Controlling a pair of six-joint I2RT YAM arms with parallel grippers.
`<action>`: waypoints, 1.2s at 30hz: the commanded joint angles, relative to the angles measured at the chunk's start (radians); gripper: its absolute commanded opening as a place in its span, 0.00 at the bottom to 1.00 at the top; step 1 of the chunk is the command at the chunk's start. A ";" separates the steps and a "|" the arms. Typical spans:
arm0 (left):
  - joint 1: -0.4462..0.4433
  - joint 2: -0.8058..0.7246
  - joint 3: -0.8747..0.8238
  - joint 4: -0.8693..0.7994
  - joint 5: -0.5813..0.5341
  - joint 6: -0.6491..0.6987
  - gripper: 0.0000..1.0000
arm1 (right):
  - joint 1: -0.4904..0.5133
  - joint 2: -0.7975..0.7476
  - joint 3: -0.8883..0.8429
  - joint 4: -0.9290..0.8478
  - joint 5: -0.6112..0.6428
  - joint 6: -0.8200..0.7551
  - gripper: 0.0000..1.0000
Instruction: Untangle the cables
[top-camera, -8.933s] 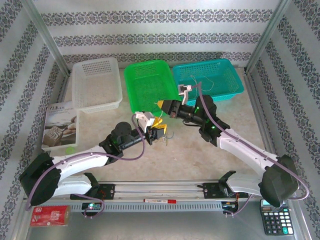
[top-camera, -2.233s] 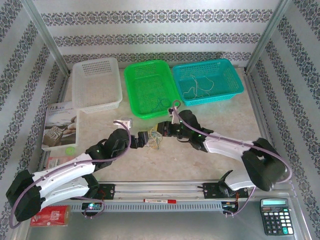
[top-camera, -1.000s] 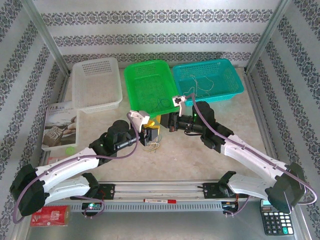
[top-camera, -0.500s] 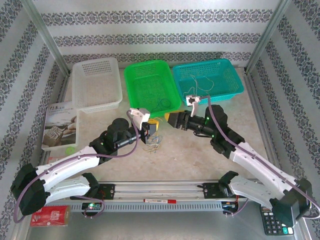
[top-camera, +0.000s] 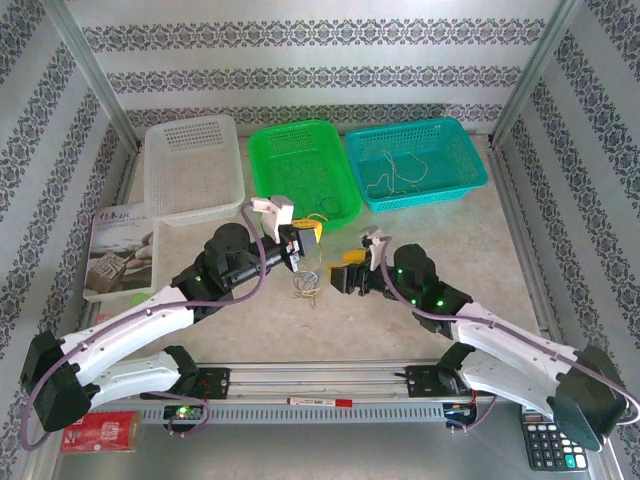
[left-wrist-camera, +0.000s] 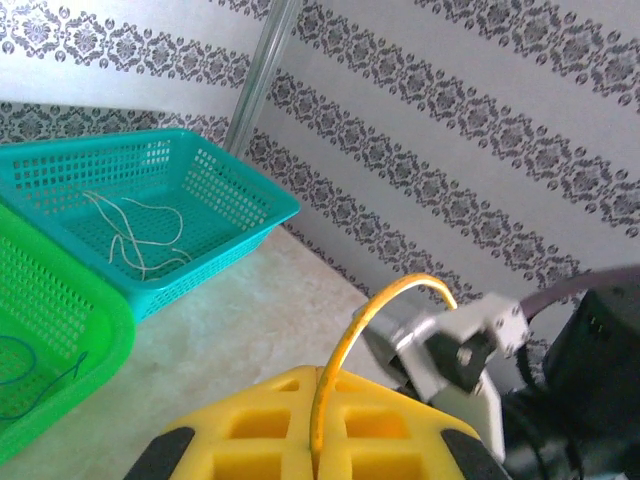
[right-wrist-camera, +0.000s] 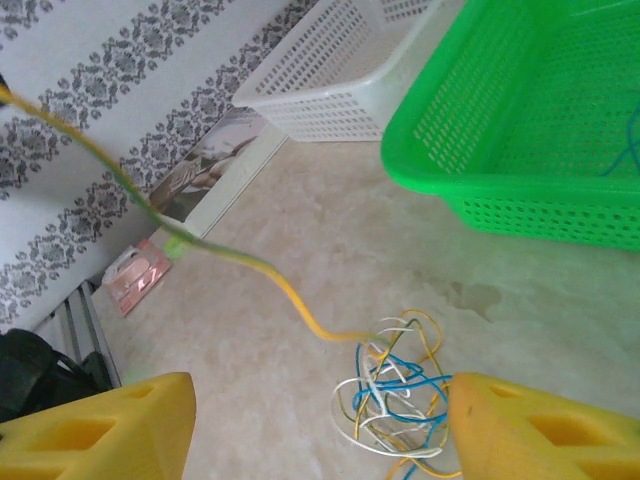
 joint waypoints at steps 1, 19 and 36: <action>0.011 0.012 0.045 0.003 0.026 -0.046 0.00 | 0.030 0.048 0.019 0.117 0.067 -0.058 0.67; 0.011 -0.012 0.203 -0.006 0.043 -0.202 0.00 | 0.031 0.307 -0.019 0.405 0.233 0.037 0.61; 0.489 0.017 0.377 -0.425 -0.125 -0.055 0.00 | 0.010 0.127 -0.133 0.260 0.272 0.114 0.66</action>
